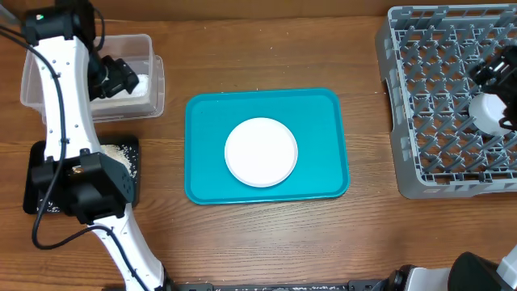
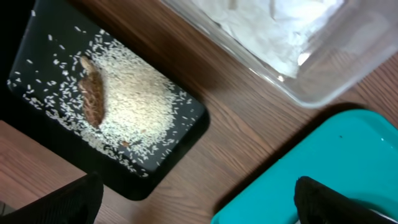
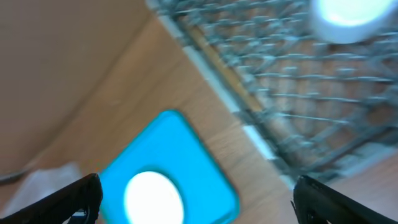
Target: Sort waste into correct bins and load items into the dishwasher
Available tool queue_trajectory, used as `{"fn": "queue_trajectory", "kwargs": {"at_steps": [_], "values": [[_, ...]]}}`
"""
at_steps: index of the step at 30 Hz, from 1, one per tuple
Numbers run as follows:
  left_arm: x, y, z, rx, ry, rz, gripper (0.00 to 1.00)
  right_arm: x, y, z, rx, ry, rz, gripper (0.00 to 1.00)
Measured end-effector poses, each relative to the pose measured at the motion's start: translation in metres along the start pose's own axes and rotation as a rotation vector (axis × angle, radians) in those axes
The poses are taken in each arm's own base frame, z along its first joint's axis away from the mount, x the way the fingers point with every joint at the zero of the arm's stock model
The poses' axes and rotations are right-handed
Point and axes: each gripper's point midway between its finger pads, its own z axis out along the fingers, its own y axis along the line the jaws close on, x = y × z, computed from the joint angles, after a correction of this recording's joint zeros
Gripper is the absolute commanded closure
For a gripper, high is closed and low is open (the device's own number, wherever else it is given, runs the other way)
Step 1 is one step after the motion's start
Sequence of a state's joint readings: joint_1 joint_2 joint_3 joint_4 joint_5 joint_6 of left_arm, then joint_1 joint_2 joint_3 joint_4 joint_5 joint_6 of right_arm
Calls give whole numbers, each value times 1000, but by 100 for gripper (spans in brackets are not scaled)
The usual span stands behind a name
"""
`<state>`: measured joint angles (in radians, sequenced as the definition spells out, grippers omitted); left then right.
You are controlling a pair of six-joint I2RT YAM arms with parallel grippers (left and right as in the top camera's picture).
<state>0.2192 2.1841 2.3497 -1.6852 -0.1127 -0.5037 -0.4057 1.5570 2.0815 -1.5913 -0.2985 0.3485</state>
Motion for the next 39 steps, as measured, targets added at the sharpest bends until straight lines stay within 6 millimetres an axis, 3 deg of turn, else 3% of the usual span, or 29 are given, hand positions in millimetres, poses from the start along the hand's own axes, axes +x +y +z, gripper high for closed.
{"fn": "queue_trajectory", "kwargs": {"at_steps": [3,8,11,16,19,24,30,39], "values": [[-2,5,1,-2,2,-7,0,17,23,1,-113,84,-5,0],[-3,6,1,-2,3,-10,0,71,63,15,-168,262,-162,0],[-2,6,1,1,5,-10,0,110,90,40,-173,337,-320,0],[-2,6,1,0,5,-10,0,178,117,112,-183,415,-534,0],[-2,6,1,1,5,-9,0,211,112,155,-140,429,-586,21],[-2,6,1,1,5,-9,0,249,81,211,-24,490,-541,32],[-2,6,1,1,5,-9,0,275,70,250,46,542,-500,45],[-2,6,1,1,5,-9,0,322,53,296,185,595,-467,51]]}}
